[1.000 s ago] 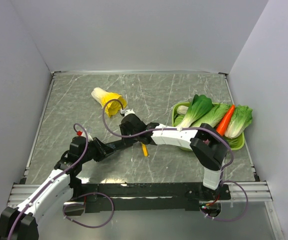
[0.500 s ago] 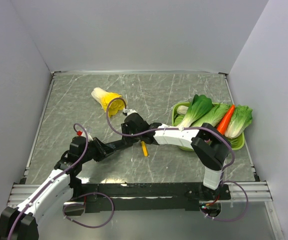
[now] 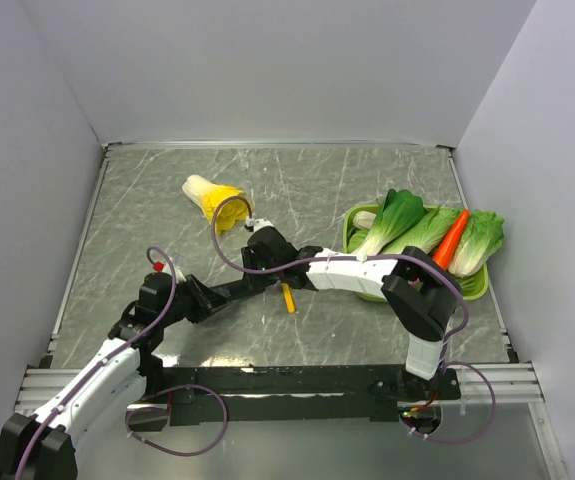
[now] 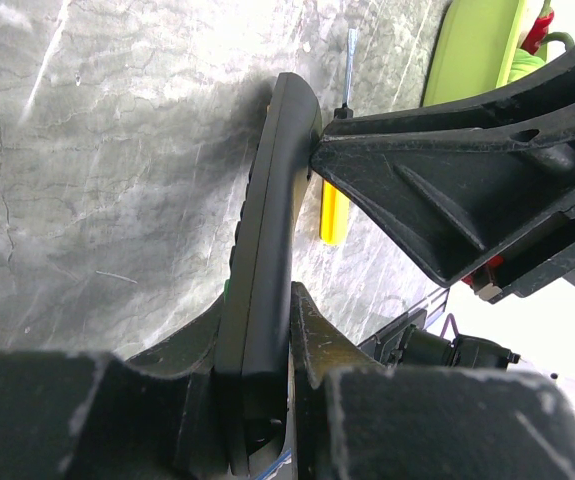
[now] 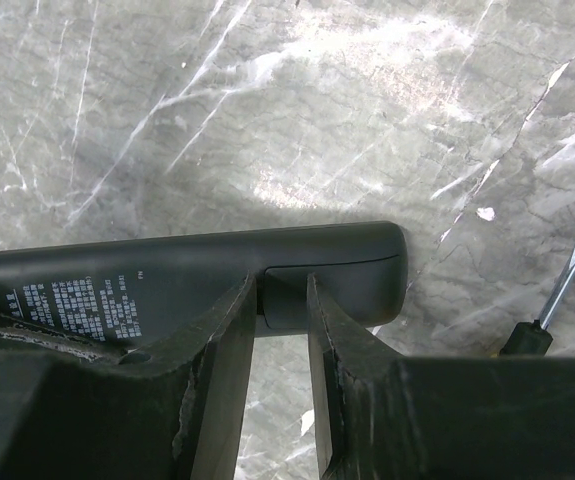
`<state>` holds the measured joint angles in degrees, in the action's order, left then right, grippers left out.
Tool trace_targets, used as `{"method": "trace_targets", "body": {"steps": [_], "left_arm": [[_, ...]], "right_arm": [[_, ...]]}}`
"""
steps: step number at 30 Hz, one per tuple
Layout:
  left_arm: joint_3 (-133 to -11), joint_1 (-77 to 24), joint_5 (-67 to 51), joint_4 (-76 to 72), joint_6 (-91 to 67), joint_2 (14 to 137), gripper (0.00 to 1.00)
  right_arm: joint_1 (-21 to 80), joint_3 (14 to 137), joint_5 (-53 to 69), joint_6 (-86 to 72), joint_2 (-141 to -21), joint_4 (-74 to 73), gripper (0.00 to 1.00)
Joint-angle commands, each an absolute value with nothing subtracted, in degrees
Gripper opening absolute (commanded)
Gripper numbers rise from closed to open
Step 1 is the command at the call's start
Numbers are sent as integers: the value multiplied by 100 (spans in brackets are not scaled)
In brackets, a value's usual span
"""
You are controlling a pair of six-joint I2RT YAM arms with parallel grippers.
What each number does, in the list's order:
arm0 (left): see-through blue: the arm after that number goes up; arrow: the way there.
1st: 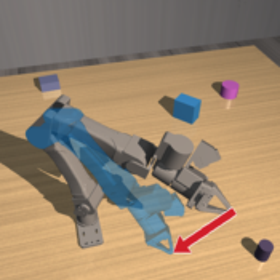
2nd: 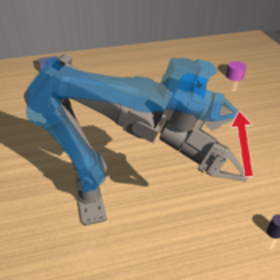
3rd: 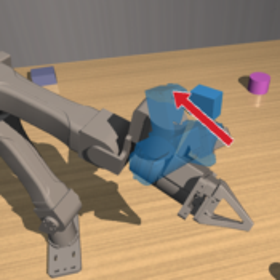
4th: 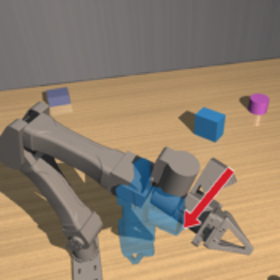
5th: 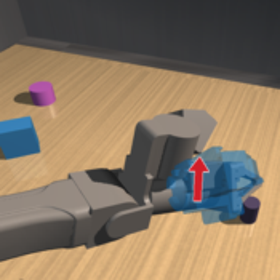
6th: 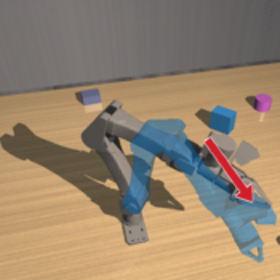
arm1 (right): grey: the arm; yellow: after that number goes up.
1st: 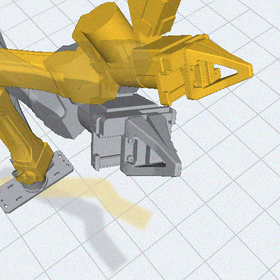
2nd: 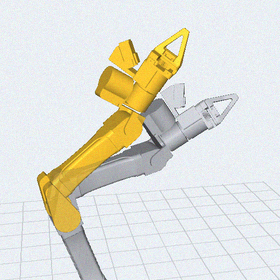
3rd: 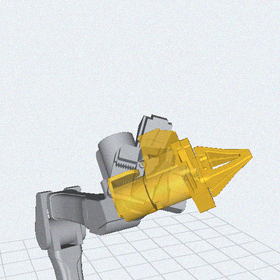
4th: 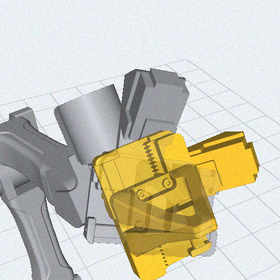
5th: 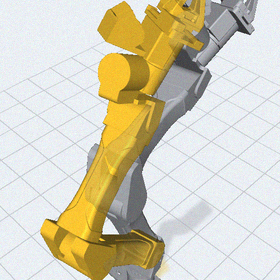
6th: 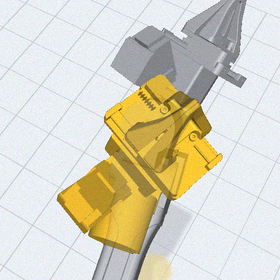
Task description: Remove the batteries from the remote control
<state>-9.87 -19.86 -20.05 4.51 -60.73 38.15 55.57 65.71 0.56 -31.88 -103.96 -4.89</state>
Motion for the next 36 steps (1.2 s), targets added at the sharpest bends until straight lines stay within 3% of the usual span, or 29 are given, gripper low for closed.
{"method": "trace_targets", "body": {"steps": [1, 36], "left_arm": [[-993, -2021, -2057, 571, -5801, 3911, 1], [-958, -2021, -2101, 545, -5889, 3832, 1]], "right_arm": [[5783, 6434, 360, -3296, -10345, -694, 35], [6108, 7250, -491, -2997, -10863, -1958, 36]]}}
